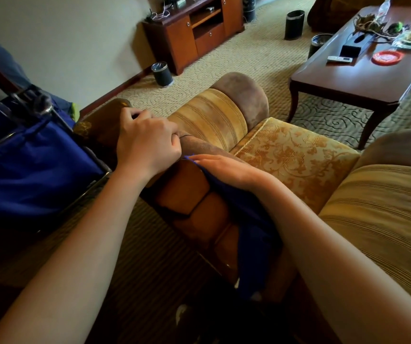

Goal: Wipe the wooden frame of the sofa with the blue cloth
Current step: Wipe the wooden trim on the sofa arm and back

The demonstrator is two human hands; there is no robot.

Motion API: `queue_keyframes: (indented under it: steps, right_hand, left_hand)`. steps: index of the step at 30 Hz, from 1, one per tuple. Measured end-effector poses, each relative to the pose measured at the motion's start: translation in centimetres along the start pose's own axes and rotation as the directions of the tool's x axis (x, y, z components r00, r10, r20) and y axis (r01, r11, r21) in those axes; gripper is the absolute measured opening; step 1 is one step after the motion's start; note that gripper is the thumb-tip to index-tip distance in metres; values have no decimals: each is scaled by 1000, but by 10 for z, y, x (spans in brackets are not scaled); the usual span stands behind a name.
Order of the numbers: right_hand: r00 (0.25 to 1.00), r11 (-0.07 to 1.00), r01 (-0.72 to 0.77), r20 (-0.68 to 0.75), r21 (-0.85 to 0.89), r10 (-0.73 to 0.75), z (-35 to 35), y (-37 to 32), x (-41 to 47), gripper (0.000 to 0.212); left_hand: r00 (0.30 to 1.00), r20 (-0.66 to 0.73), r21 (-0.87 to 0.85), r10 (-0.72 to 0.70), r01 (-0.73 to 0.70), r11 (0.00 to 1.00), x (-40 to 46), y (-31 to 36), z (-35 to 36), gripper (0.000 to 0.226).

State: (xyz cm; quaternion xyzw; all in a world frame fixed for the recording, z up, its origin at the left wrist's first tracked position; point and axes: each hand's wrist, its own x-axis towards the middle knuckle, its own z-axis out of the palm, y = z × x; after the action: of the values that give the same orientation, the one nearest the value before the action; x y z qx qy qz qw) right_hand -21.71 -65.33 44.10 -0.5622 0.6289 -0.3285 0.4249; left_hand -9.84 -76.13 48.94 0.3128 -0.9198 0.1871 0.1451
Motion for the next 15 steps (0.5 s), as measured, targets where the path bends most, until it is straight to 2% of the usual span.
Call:
queue_keyframes:
  steps: [3,6,8,11,15]
  right_hand:
    - [997,997,-66,-24,50,68,-3,9,-32,41]
    - [993,966,-120,23,230,118,-1,33,-84,33]
    - [990,942,-131,-8,309,141,6,41,-103,30]
    - [978,968,-107,-150,227,143,13,36,-95,31]
    - [977,996,-52,-202,77,67,11,8,-56,39]
  left_hand:
    - [1000,5,-12,21,-21,1000,0,1,0,28]
    - [999,-12,-2,34,-34,999,0,1,1,24]
    - [999,-17,1,34,-34,999,0,1,2,24]
    - [999,-28,11,44,-43,999,1,2,2,25]
    - [999,-36,36,39,-37,999,1,-1,3,27]
